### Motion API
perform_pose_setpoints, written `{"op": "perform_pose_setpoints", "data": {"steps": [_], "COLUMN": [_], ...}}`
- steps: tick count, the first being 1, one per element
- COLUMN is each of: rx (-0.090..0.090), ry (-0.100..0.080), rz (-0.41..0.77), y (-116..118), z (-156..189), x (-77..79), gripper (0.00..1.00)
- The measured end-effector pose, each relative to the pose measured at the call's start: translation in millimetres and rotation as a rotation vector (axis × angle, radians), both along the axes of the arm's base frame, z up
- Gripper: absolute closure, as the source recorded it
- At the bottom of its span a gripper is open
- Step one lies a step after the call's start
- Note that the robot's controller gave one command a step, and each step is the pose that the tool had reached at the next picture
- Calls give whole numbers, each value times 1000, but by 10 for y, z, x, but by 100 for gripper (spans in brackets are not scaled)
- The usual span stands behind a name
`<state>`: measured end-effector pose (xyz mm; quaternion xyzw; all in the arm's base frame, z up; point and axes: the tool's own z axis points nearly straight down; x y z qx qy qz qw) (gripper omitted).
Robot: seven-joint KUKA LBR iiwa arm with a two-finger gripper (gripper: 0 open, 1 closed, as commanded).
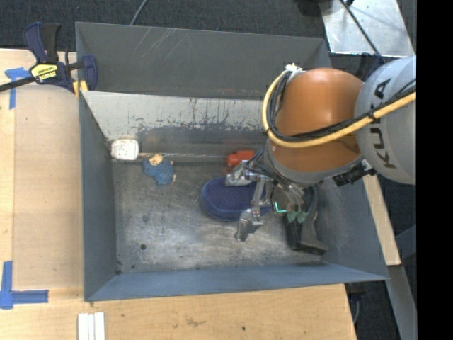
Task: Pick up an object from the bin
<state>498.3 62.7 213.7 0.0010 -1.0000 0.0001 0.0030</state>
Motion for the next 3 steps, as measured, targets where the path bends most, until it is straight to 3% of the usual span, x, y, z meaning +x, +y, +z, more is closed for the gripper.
{"op": "perform_pose_setpoints", "data": {"steps": [1,2,3], "rx": [4,4,0], "ry": [-16,-36,-18], "rz": [160,158,136], "y": [-395,-383,-404], "z": [-1279,-1214,9], "x": [439,487,664], "gripper": [0,100,100]}}
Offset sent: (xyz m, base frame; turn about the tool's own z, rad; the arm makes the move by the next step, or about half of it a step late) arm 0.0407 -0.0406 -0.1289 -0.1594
